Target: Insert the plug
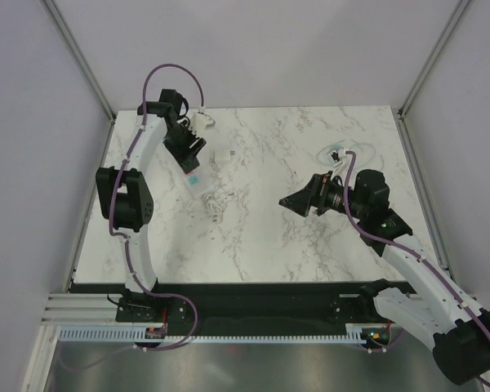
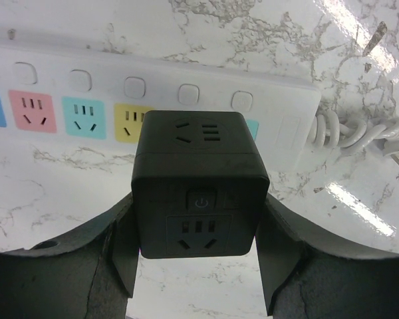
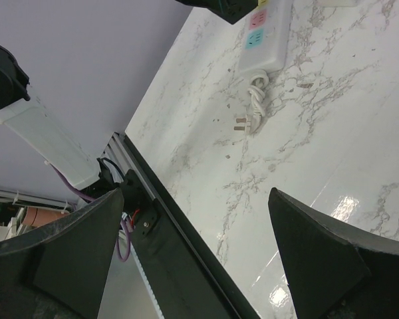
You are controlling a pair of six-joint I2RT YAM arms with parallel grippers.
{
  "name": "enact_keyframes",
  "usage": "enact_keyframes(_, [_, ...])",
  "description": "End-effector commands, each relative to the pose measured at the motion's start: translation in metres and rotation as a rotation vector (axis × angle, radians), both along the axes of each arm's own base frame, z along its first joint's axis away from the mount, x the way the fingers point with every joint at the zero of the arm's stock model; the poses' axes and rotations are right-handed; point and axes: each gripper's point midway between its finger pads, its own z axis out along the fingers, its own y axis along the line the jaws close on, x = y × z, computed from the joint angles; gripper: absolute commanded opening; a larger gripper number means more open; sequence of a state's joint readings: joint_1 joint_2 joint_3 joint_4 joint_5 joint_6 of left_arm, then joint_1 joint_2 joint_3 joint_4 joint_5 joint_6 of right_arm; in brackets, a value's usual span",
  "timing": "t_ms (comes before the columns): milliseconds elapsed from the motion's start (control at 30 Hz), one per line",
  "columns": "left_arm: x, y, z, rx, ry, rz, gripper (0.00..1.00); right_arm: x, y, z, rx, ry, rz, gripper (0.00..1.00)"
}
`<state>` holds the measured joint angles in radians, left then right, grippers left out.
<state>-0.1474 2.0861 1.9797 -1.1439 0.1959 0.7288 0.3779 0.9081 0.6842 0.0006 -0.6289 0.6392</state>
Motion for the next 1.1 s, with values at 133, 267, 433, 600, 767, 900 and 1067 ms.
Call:
enact_keyframes(133, [-0.022, -0.011, -0.001, -0.045, 0.060, -0.118, 0.02, 0.005, 0.003, 0.017, 0.007, -0.052, 0.004, 0.98])
enact_keyframes(267, [-0.024, -0.018, 0.004, -0.083, 0.052, -0.154, 0.02, 0.004, 0.002, 0.017, 0.006, -0.054, 0.002, 0.98])
enact_keyframes(433, [-0.029, -0.013, -0.005, -0.053, 0.073, -0.156, 0.02, 0.002, 0.001, 0.014, 0.008, -0.048, -0.005, 0.98])
enact_keyframes(600, [-0.026, -0.009, -0.014, -0.018, 0.078, -0.152, 0.02, 0.000, 0.000, 0.018, 0.015, -0.056, -0.007, 0.98])
enact_keyframes(767, [-0.027, -0.010, -0.024, -0.013, 0.098, -0.151, 0.02, -0.001, -0.001, 0.017, 0.014, -0.058, -0.008, 0.98])
enact_keyframes(900, [-0.026, -0.013, -0.028, -0.020, 0.104, -0.156, 0.02, -0.001, -0.001, 0.016, 0.012, -0.059, -0.011, 0.98])
enact_keyframes(1067, [-0.031, -0.018, -0.032, -0.026, 0.125, -0.168, 0.02, 0.000, -0.002, 0.015, 0.006, -0.063, -0.014, 0.98])
